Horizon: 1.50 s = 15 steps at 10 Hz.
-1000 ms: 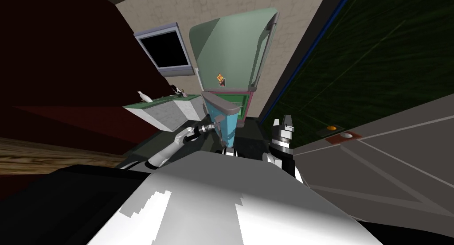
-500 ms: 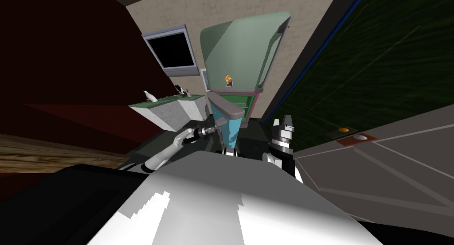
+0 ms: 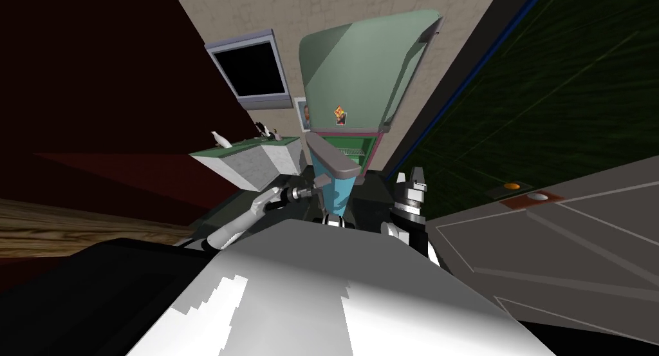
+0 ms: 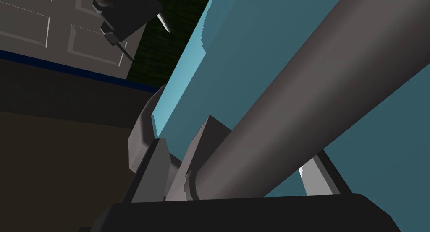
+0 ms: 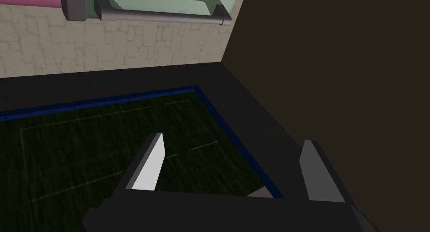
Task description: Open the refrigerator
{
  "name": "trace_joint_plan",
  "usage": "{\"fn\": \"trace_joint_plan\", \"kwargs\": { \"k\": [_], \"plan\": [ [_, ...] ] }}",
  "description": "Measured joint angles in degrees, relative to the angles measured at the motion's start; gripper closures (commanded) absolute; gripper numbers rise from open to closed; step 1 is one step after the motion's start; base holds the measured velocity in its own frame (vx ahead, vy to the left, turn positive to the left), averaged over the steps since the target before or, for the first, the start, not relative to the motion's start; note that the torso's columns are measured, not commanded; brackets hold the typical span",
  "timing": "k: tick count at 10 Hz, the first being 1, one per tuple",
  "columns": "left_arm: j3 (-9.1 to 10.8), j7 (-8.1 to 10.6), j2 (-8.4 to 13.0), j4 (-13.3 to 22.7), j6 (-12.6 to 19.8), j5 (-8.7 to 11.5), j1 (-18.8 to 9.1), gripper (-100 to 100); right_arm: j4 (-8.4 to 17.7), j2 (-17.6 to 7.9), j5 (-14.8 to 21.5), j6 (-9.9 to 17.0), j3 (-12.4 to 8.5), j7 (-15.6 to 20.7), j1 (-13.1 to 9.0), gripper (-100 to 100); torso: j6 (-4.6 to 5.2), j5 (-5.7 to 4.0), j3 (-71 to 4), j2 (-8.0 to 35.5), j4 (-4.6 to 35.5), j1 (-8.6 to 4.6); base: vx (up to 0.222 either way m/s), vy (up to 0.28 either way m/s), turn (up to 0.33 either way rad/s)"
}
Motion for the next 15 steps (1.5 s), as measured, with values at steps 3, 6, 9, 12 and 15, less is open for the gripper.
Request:
{"fn": "trace_joint_plan", "kwargs": {
  "k": [3, 6, 9, 12, 15],
  "plan": [
    [0.33, -0.15, 0.47, -1.35, -0.51, -0.26, 0.42, -100, 0.00, 0.01, 0.00, 0.00, 0.01, 0.00, 0.00, 0, 0.13, -0.08, 0.95, -0.26, 0.05, 0.24, -0.078, 0.142, -0.087],
    [2.05, 2.71, 2.24, -0.84, 1.87, 0.57, -1.92, -100, 0.00, 0.03, 0.00, 0.00, 0.03, 0.00, -0.01, 0, 0.10, -0.08, -0.42, 0.77, -0.16, -0.74, -0.104, -0.018, -0.150],
    [4.54, 6.13, 4.44, 1.26, 3.57, 2.13, -5.33, -100, 0.00, 0.02, 0.00, 0.00, 0.02, 0.00, 0.00, 0, 0.02, 0.03, -0.41, 0.94, -0.07, -0.36, -0.110, -0.007, -0.190],
    [5.38, 7.66, 5.38, 1.49, 4.90, 2.51, -6.21, 0, 0.00, 0.02, 0.00, 0.00, 0.02, 0.00, 0.01, 0, 0.05, 0.02, -0.40, 0.90, -0.12, -0.48, -0.010, 0.002, -0.010],
    [5.36, 7.66, 5.41, 1.64, 5.00, 2.46, -6.14, 0, 0.00, 0.02, 0.00, 0.00, 0.02, 0.00, 0.01, 0, 0.06, 0.04, -0.46, 0.81, -0.19, -0.42, 0.000, 0.000, 0.000]
  ]
}}
